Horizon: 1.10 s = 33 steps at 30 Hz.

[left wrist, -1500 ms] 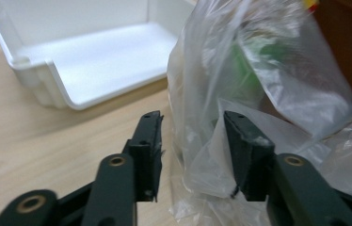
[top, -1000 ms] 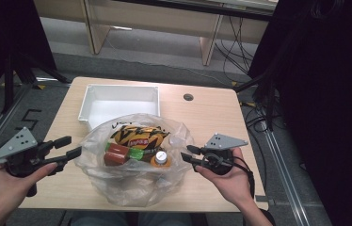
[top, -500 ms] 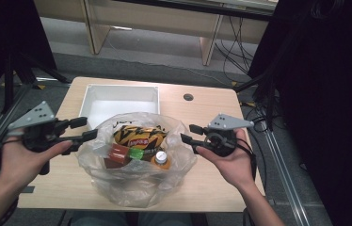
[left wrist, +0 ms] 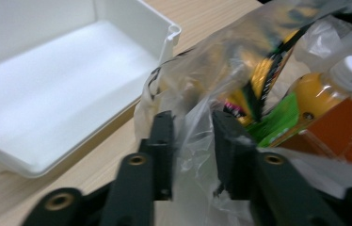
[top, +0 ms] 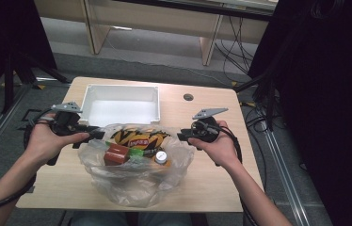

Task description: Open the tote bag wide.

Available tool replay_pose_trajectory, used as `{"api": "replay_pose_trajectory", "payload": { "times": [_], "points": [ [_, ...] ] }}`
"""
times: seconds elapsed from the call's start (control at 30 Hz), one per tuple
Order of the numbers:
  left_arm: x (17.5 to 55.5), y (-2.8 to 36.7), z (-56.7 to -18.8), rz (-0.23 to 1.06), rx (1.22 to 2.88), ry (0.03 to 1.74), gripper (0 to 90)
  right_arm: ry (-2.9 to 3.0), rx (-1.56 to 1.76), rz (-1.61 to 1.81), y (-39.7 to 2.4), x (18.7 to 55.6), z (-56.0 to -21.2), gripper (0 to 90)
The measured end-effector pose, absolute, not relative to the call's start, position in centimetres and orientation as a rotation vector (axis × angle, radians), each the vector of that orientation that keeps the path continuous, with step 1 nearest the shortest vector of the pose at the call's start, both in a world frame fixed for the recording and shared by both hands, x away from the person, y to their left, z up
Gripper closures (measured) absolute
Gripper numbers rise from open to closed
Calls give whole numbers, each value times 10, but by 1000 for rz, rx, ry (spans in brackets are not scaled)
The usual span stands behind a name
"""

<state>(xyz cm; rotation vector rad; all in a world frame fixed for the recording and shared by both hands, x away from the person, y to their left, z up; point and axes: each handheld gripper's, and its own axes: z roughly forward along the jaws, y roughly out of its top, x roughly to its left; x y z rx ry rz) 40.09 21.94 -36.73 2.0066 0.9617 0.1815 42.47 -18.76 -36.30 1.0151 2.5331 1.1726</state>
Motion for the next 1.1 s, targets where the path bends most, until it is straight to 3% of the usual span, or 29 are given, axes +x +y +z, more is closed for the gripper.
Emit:
{"api": "replay_pose_trajectory", "payload": {
  "times": [0.2, 0.77, 1.03, 1.1],
  "points": [
    [406, 213, -386, 261, 2086, 942, 848, 2486, 1009, 1097, -183, 430, -374, 849],
    [436, 204, -453, 298, 2118, 1018, 848, 2517, 1032, 873, -170, 455, -442, 875],
    [433, 204, -453, 346, 2101, 1030, 760, 2521, 1072, 890, -175, 457, -446, 821],
    [426, 212, -442, 399, 2037, 1056, 641, 2477, 1082, 963, -181, 451, -435, 756]
  ]
}}
